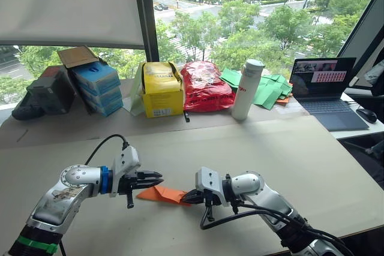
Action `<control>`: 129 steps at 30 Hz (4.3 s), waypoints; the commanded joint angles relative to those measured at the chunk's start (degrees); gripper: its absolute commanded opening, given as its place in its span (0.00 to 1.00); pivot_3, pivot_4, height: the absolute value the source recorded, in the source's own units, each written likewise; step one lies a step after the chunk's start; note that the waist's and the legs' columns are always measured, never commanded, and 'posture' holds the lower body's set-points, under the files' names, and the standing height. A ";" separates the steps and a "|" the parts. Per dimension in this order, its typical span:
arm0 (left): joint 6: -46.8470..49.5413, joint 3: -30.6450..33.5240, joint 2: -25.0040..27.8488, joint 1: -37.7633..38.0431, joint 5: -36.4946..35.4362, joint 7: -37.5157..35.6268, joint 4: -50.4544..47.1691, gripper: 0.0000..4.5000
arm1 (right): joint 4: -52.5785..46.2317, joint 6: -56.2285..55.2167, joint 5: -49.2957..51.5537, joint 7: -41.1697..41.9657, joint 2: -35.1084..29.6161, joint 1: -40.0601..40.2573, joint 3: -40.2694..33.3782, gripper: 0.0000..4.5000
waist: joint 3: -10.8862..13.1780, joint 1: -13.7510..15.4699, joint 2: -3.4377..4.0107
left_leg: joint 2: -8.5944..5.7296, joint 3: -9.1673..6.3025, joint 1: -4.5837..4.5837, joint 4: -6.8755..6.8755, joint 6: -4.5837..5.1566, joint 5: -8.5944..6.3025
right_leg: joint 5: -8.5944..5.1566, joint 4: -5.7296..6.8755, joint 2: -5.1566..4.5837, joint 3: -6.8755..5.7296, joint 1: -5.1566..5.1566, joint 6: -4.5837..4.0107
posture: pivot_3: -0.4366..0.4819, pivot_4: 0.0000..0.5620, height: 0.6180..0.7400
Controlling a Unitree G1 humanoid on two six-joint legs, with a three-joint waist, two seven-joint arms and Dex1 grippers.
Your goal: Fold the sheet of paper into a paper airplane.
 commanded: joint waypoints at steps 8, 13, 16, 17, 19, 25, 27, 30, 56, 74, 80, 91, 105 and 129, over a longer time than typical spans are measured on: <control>-6.18 -3.61 -0.70 -0.37 5.02 -1.70 4.09 0.77 | 0.26 1.62 -1.43 -1.15 -0.37 0.86 0.69 0.00 | 0.00 0.00 0.00 | 0.00 0.00 0.01 0.00 0.00 0.00 | 0.00 0.01 0.00 0.02 0.00 0.00 | 0.48 0.27 1.00; -6.18 -4.42 -2.16 -1.25 5.14 -1.41 4.39 0.99 | 0.11 1.91 -1.48 -1.25 -0.41 0.89 0.74 0.00 | 0.00 0.00 0.00 | 0.00 0.00 0.00 0.00 0.01 -0.01 | 0.00 0.01 0.00 0.02 0.00 0.00 | 0.48 0.27 1.00; -4.52 -3.95 -2.50 -1.43 3.89 -1.71 3.27 0.99 | -0.01 2.10 -1.51 -1.29 -0.47 0.95 0.72 0.00 | 0.00 0.00 0.00 | 0.01 0.00 0.00 0.00 0.02 -0.01 | 0.00 0.02 0.00 0.02 0.00 0.00 | 0.48 0.27 1.00; -3.68 -3.60 -2.46 -1.34 3.20 -1.93 2.86 0.94 | -0.05 2.17 -1.51 -1.30 -0.48 0.97 0.72 0.00 | 0.00 0.00 0.00 | 0.01 0.00 0.00 0.00 0.02 -0.01 | 0.00 0.02 0.00 0.02 0.00 0.00 | 0.48 0.27 1.00; -1.47 -2.53 -2.07 -1.19 1.01 -2.63 1.66 0.81 | -0.06 2.35 -1.55 -1.37 -0.43 0.94 0.72 0.00 | 0.00 -0.01 -0.01 | 0.01 0.00 0.00 0.00 0.03 -0.01 | 0.00 0.02 0.00 0.03 0.00 0.00 | 0.48 0.27 1.00; 3.79 -0.61 -0.76 -1.55 -3.04 -3.33 -0.38 0.35 | 0.13 2.71 -1.69 -1.58 -0.30 0.68 0.70 0.00 | 0.00 -0.02 -0.01 | 0.01 0.00 0.01 0.01 0.04 -0.02 | 0.00 0.03 0.01 0.04 0.00 0.00 | 0.48 0.27 1.00; 3.05 -1.81 -0.37 -1.82 -0.74 -2.47 -0.15 0.22 | 0.16 2.75 -1.75 -1.61 -0.28 0.60 0.74 0.00 | 0.00 -0.02 -0.01 | 0.01 0.00 0.01 0.01 0.04 -0.02 | 0.00 0.03 0.01 0.03 0.00 0.00 | 0.48 0.27 1.00; 1.14 -4.30 -0.07 -2.01 3.47 -1.06 0.24 0.22 | 0.01 2.87 -1.75 -1.53 -0.33 0.57 0.76 0.00 | 0.00 0.00 -0.01 | 0.01 0.00 0.01 0.01 0.03 -0.02 | 0.00 0.02 0.02 0.02 0.01 0.00 | 0.48 0.27 1.00; -4.01 -8.98 0.75 -0.45 11.62 -1.22 4.97 0.01 | -1.62 4.55 -1.88 -1.83 -0.93 0.68 0.68 0.00 | -0.01 0.01 -0.01 | 0.01 0.00 0.02 0.01 0.05 -0.03 | 0.00 0.02 0.01 0.03 0.03 0.00 | 0.48 0.27 1.00; -9.42 -10.74 -0.69 1.32 13.59 -0.85 8.79 0.00 | -14.63 21.65 16.05 -2.43 3.96 -5.23 -11.58 0.50 | -0.02 0.28 0.01 | 0.02 -0.01 0.06 0.03 0.27 -0.15 | 0.00 0.01 0.00 0.03 0.10 0.00 | 0.48 0.27 1.00; -10.47 -10.78 -0.91 1.56 13.85 -0.49 9.43 0.00 | -5.23 16.99 7.69 -7.67 6.94 -8.29 -4.85 0.08 | -0.05 0.18 0.04 | 0.02 -0.05 0.11 -0.02 0.25 -0.14 | 0.00 0.04 -0.01 0.01 0.11 0.00 | 0.48 0.27 1.00; -11.57 -10.32 -0.79 2.69 13.98 0.39 9.68 0.00 | 3.23 13.35 -1.43 -8.09 5.91 -8.08 4.59 0.00 | -0.08 -0.02 0.10 | -0.03 0.03 0.16 0.00 0.08 -0.04 | 0.00 0.05 -0.02 -0.06 0.12 0.00 | 0.48 0.27 1.00; -12.61 -10.90 -1.46 2.03 14.99 0.68 10.78 0.00 | 2.04 12.79 0.38 -9.35 8.56 -8.66 -0.08 0.00 | -0.14 0.04 0.21 | 0.07 0.00 0.92 -0.14 0.35 -0.21 | -0.03 -0.11 0.01 -0.16 0.86 -0.01 | 0.48 0.27 1.00; -11.96 -10.84 -2.03 1.65 15.17 1.19 10.59 0.00 | 4.56 16.24 -5.48 -6.69 3.76 -8.20 7.10 0.00 | -0.14 0.13 0.23 | 0.07 -0.02 0.90 -0.16 0.40 -0.24 | -0.03 -0.18 -0.02 -0.20 0.84 -0.01 | 0.48 0.27 1.00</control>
